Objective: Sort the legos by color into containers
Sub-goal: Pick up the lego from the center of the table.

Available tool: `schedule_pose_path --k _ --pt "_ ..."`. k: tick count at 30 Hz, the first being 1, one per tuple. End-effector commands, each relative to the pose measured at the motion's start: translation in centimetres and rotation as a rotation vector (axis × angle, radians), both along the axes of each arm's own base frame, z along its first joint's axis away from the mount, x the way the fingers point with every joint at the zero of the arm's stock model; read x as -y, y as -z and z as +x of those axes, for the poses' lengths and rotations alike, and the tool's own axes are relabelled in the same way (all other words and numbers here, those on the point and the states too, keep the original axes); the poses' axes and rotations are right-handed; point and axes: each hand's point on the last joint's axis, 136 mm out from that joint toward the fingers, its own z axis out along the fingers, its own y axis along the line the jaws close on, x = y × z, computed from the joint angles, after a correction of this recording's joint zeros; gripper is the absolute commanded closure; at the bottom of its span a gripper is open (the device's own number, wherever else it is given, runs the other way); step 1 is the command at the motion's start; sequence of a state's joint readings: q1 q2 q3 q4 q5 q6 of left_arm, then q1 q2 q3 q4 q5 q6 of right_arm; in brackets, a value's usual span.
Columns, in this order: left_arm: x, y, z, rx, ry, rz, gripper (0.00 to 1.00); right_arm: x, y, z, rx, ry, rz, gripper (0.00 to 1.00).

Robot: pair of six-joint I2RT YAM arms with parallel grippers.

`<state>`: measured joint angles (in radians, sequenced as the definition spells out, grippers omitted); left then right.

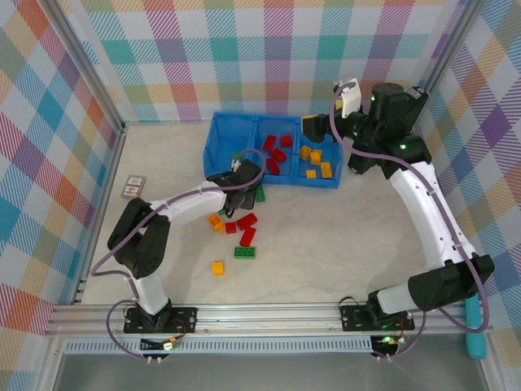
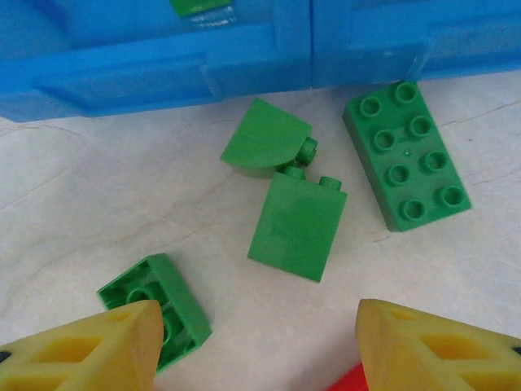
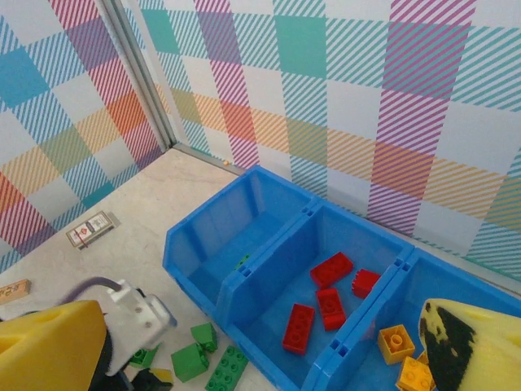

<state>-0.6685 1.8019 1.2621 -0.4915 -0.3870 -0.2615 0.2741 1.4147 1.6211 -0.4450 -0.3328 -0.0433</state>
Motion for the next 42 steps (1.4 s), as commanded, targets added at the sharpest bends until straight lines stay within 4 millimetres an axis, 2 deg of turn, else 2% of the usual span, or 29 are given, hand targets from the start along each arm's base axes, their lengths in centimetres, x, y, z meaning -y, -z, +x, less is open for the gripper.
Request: schedule_pose_path --k 1,4,9,15,19,23,26,30,34,39,42 --pt "1.2 1.1 1.4 0.017 0.025 0.027 0.36 0.3 -0.7 0.1 0.038 0.007 0.006 0.01" --pt "1.5 2.8 1.7 -0.004 0.029 0.044 0.36 0.3 -0.6 0.2 0.038 0.013 0.003 0.01" --pt "1.7 4.4 2.2 -0.02 0.027 0.067 0.38 0.2 -0.5 0.4 0.037 0.011 0.003 0.01" --pt "1.5 5.3 2.7 -0.007 0.022 0.08 0.46 0.3 -0.3 0.8 0.038 0.019 0.003 0.01" --pt "1.6 5.6 2.9 -0.013 0.026 0.074 0.55 0.2 -0.2 1.0 0.037 0.021 0.004 0.01" --pt "1.5 5.5 2.9 -0.018 0.028 0.069 0.66 0.3 -0.1 1.1 0.039 0.028 0.003 0.01" --pt "1.3 4.9 2.6 -0.019 0.024 0.07 0.7 0.4 -0.1 1.2 0.041 0.036 0.0 0.01" --pt "0.5 2.1 2.2 0.013 0.002 0.067 0.71 0.4 -0.1 1.2 0.044 0.036 0.002 0.01" --pt "0.2 -2.9 2.7 0.105 -0.005 0.028 0.73 0.4 0.0 1.2 0.04 0.033 0.001 0.01" --pt "-0.6 -9.2 4.7 0.248 -0.025 -0.019 0.73 0.1 0.2 1.3 0.029 0.019 0.002 0.01" --pt "-2.4 -11.2 6.5 0.312 -0.077 -0.023 0.73 0.1 0.1 1.3 0.031 0.02 -0.001 0.01"
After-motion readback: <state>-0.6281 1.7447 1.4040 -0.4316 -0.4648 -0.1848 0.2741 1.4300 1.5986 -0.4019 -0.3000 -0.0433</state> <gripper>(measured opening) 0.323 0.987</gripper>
